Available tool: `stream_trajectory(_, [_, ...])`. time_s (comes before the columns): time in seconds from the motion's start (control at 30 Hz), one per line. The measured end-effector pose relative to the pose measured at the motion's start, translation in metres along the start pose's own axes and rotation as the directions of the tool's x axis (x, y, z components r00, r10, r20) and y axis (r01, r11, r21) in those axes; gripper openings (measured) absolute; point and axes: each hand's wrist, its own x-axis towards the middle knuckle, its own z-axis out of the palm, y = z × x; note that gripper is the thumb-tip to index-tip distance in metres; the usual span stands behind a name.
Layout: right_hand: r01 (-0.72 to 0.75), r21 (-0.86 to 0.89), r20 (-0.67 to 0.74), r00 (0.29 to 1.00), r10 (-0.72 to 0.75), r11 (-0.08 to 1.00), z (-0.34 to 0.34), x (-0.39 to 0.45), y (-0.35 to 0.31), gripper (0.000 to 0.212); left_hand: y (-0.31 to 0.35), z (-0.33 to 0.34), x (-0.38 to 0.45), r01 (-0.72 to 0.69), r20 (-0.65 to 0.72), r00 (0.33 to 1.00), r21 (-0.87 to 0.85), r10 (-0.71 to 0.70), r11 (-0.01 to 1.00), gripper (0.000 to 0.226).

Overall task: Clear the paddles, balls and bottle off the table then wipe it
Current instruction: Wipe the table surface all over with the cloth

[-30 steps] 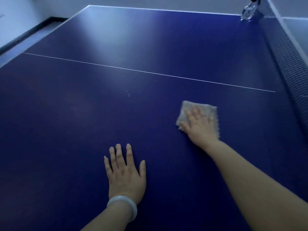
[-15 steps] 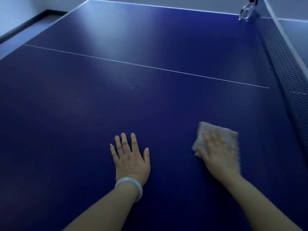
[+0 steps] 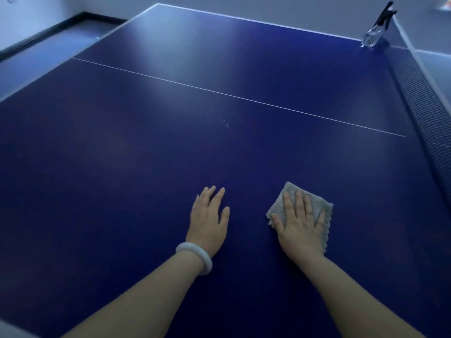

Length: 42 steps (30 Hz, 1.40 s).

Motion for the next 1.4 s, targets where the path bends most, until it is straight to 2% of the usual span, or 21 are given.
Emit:
stream_trajectory(0.07, [-0.006, 0.002, 0.003, 1.000, 0.006, 1.000, -0.001, 0.000, 0.000, 0.067, -0.039, -0.027, -0.008, -0.039, -0.028, 0.999, 0.206, 0.046, 0.978, 0.056])
stream_trajectory(0.17, [-0.024, -0.010, 0.001, 1.000, 0.024, 1.000, -0.002, -0.001, -0.002, 0.066, -0.092, -0.057, -0.016, 0.057, -0.030, 0.998, 0.440, -0.048, 0.896, 0.062])
stream_trajectory(0.27, [-0.083, -0.007, -0.001, 0.997, 0.083, 0.997, -0.003, -0.003, -0.008, 0.065, -0.114, -0.063, -0.020, 0.072, 0.014, 0.996, 0.522, -0.093, 0.850, 0.070])
stream_trajectory(0.4, [-0.299, 0.035, -0.019, 0.954, 0.300, 0.954, 0.006, -0.015, -0.057, 0.068, -0.119, -0.057, -0.020, 0.061, 0.012, 0.997, 0.558, -0.081, 0.827, 0.073])
stream_trajectory(0.43, [-0.280, 0.028, -0.027, 0.959, 0.280, 0.960, 0.012, -0.022, -0.076, 0.068, -0.120, -0.057, -0.020, 0.057, 0.013, 0.997, 0.559, -0.078, 0.827, 0.073])
stream_trajectory(0.5, [-0.079, -0.010, -0.070, 0.994, 0.078, 0.997, 0.030, -0.040, -0.116, 0.067, -0.121, -0.057, -0.019, 0.047, 0.013, 0.998, 0.562, -0.066, 0.826, 0.072])
stream_trajectory(0.57, [0.159, -0.058, -0.071, 0.984, -0.163, 0.986, 0.041, -0.052, -0.137, 0.067, -0.121, -0.058, -0.019, 0.040, 0.023, 0.998, 0.547, -0.063, 0.836, 0.073])
stream_trajectory(0.63, [0.257, -0.121, -0.029, 0.964, -0.263, 0.959, 0.036, -0.042, -0.128, 0.066, -0.120, -0.059, -0.020, 0.033, 0.034, 0.998, 0.529, -0.060, 0.848, 0.075])
stream_trajectory(0.67, [0.227, -0.138, -0.026, 0.972, -0.232, 0.964, 0.031, -0.031, -0.115, 0.065, -0.120, -0.060, -0.020, 0.030, 0.039, 0.997, 0.526, -0.059, 0.850, 0.075])
stream_trajectory(0.7, [0.124, -0.129, -0.026, 0.991, -0.129, 0.984, 0.023, -0.020, -0.100, 0.063, -0.120, -0.060, -0.020, 0.028, 0.041, 0.997, 0.524, -0.058, 0.851, 0.075])
stream_trajectory(0.73, [-0.042, -0.075, -0.014, 0.999, 0.041, 0.996, 0.013, -0.009, -0.088, 0.061, -0.121, -0.060, -0.020, 0.028, 0.041, 0.997, 0.521, -0.058, 0.853, 0.076])
stream_trajectory(0.8, [-0.346, 0.042, -0.005, 0.938, 0.346, 0.937, 0.000, 0.005, -0.080, 0.064, -0.121, -0.061, -0.019, 0.028, 0.038, 0.998, 0.513, -0.055, 0.858, 0.076])
stream_trajectory(0.83, [-0.403, 0.058, -0.003, 0.915, 0.404, 0.913, -0.002, 0.007, -0.088, 0.066, -0.121, -0.061, -0.019, 0.022, 0.041, 0.998, 0.508, -0.049, 0.861, 0.075])
stream_trajectory(0.9, [-0.325, 0.038, -0.010, 0.946, 0.325, 0.945, 0.009, 0.001, -0.124, 0.067, -0.121, -0.061, -0.020, 0.013, 0.052, 0.998, 0.501, -0.045, 0.865, 0.075])
stream_trajectory(0.97, [-0.090, -0.011, -0.050, 0.995, 0.090, 0.996, 0.026, -0.009, -0.159, 0.066, -0.120, -0.064, -0.020, 0.015, 0.048, 0.998, 0.485, -0.044, 0.874, 0.074])
stream_trajectory(1.03, [0.055, -0.072, -0.047, 0.997, -0.059, 0.996, 0.033, -0.009, -0.177, 0.065, -0.120, -0.066, -0.021, 0.003, 0.064, 0.997, 0.471, -0.037, 0.882, 0.073])
stream_trajectory(1.17, [0.096, -0.081, -0.005, 0.995, -0.097, 0.992, 0.024, 0.019, -0.174, 0.067, -0.121, -0.070, -0.021, -0.022, 0.089, 0.996, 0.426, -0.017, 0.905, 0.076])
stream_trajectory(1.27, [0.108, -0.067, 0.034, 0.994, -0.106, 0.992, 0.018, 0.040, -0.173, 0.067, -0.131, -0.081, -0.014, -0.015, 0.035, 0.999, 0.348, 0.003, 0.937, 0.067])
stream_trajectory(1.33, [0.097, -0.062, 0.041, 0.995, -0.094, 0.993, 0.017, 0.049, -0.174, 0.067, -0.142, -0.095, 0.004, 0.061, -0.069, 0.997, 0.336, -0.040, 0.940, 0.065])
stream_trajectory(1.4, [0.093, -0.062, 0.047, 0.995, -0.091, 0.994, 0.013, 0.057, -0.174, 0.066, -0.154, -0.111, 0.032, 0.200, -0.120, 0.978, 0.344, -0.168, 0.917, 0.072])
